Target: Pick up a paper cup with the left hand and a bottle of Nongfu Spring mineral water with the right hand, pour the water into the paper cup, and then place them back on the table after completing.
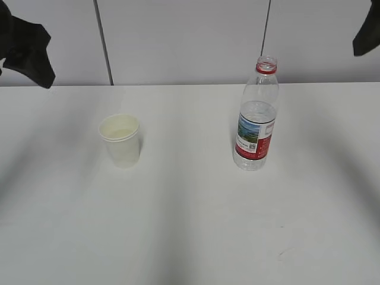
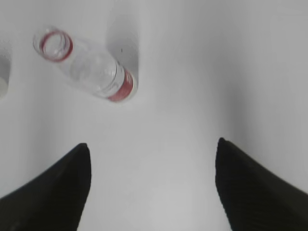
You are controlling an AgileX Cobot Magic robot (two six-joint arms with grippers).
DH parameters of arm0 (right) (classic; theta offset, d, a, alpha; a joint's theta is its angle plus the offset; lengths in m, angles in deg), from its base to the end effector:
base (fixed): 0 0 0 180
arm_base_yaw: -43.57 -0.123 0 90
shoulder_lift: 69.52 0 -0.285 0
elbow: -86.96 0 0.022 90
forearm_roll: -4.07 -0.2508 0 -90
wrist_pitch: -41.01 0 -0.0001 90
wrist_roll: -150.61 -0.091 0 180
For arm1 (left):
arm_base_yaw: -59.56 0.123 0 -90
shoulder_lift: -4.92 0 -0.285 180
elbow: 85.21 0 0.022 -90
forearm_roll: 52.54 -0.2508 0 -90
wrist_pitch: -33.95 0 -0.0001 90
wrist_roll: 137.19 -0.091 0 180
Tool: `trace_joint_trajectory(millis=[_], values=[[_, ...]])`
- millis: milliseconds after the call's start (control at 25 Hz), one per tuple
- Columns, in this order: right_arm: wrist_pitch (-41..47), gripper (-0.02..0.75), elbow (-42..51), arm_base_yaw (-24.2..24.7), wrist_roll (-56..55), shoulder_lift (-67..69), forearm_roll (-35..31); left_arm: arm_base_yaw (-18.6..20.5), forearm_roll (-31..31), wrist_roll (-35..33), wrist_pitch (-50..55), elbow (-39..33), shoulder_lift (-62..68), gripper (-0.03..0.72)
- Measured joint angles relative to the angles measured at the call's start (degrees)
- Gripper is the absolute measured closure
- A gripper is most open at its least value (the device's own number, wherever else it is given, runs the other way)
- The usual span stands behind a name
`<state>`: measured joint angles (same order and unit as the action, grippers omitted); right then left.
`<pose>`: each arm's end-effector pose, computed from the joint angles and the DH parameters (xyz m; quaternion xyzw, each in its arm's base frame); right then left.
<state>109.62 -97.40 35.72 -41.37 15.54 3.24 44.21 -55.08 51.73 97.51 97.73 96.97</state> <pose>0.2631 0.0375 0.3909 0.0355 0.9637 0.0527 0.2594 0.2925 -0.0765 0.3529 0.0594 0.9697 -0.0285 0.2355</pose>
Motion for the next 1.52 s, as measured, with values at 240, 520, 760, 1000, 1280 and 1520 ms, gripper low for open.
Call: trace_joint_trajectory(millis=[240,520,760,1000,1280,1520], values=[[2.43,0.147,-2.3,0.0,1.79,2.78,-2.34,3.63,-1.59,0.64,7.21,1.52,1.74,0.146],[2.88,0.15,-2.34,0.0,4.37,2.78,-0.69,5.22,-1.72,0.64,7.31,1.59,1.84,0.146],[2.88,0.15,0.74,0.0,6.1,-1.63,-0.58,5.22,-1.67,0.64,7.2,-1.03,-3.41,0.146],[3.01,0.15,8.9,0.0,6.61,-11.58,-1.51,5.22,-0.24,0.64,7.59,-9.83,-16.03,0.146],[3.14,0.15,18.75,0.0,6.7,-24.72,-2.68,5.22,0.64,0.66,8.36,-18.38,-32.18,0.146],[3.36,0.15,27.09,0.0,6.82,-35.73,-2.68,5.22,1.69,0.66,8.66,-25.23,-45.72,0.146]])
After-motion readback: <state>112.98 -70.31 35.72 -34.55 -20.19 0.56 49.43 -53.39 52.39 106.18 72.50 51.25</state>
